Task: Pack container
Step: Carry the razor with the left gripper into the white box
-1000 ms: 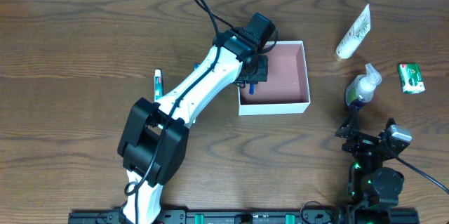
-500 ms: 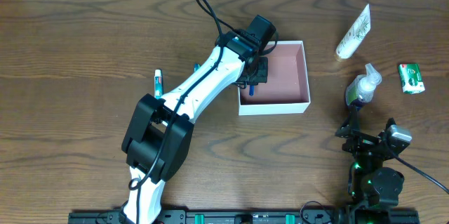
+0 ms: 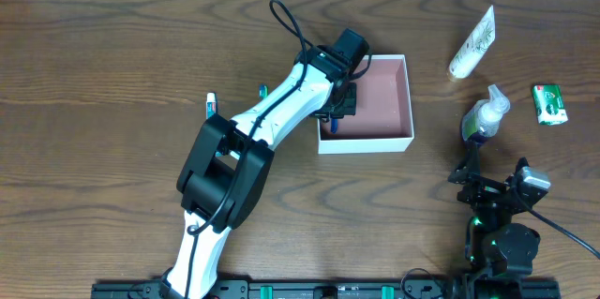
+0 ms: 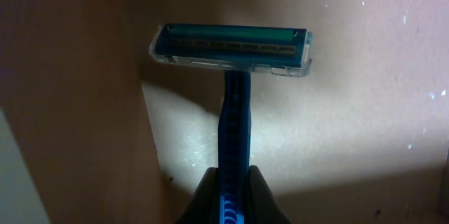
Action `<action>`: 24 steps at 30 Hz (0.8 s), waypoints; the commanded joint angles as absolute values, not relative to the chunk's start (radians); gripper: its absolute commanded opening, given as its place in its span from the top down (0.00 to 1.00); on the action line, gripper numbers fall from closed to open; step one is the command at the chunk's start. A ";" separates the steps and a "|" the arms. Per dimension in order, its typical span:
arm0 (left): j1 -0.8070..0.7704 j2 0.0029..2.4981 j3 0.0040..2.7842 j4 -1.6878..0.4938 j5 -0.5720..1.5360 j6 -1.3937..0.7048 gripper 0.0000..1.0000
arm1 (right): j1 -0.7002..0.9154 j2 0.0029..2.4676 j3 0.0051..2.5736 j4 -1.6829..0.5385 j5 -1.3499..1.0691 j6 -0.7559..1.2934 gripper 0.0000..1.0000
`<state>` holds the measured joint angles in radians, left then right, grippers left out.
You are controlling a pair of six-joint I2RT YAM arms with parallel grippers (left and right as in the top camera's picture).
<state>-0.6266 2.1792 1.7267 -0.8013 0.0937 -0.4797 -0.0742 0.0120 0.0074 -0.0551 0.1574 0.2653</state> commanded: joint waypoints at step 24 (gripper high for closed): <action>-0.623 2.176 1.806 -0.779 0.053 -0.480 0.78 | -0.058 0.006 0.006 -0.059 0.164 0.250 0.01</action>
